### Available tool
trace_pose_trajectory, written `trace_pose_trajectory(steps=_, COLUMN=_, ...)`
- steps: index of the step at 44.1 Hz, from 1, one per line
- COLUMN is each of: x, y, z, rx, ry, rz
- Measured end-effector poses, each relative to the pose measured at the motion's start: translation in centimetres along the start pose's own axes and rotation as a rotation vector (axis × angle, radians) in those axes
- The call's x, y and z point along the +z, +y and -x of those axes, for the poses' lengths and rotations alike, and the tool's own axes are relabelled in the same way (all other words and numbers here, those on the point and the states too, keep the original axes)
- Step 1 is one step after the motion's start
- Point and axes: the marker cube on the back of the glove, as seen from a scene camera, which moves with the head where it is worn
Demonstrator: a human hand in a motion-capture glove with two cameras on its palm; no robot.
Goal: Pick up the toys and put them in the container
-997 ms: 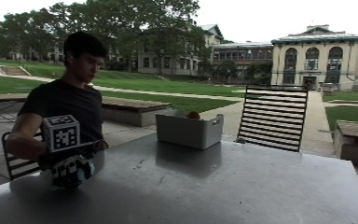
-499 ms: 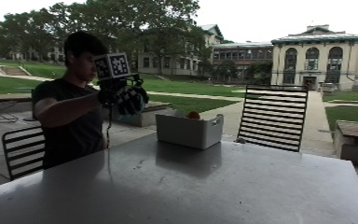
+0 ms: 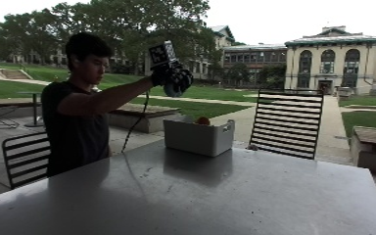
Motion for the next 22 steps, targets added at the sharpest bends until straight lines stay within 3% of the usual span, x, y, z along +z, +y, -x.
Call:
trace_pose_trajectory(steps=4, x=0.5, y=0.1, z=4.9, rx=-0.054, ry=-0.038, rz=0.012)
trace_pose_trajectory(steps=17, x=4.7, y=-1.8, z=9.4, rx=-0.164, ry=-0.032, rz=0.078)
trace_pose_trajectory(steps=22, x=6.1, y=-0.7, z=12.8, rx=-0.298, ry=-0.087, rz=0.118)
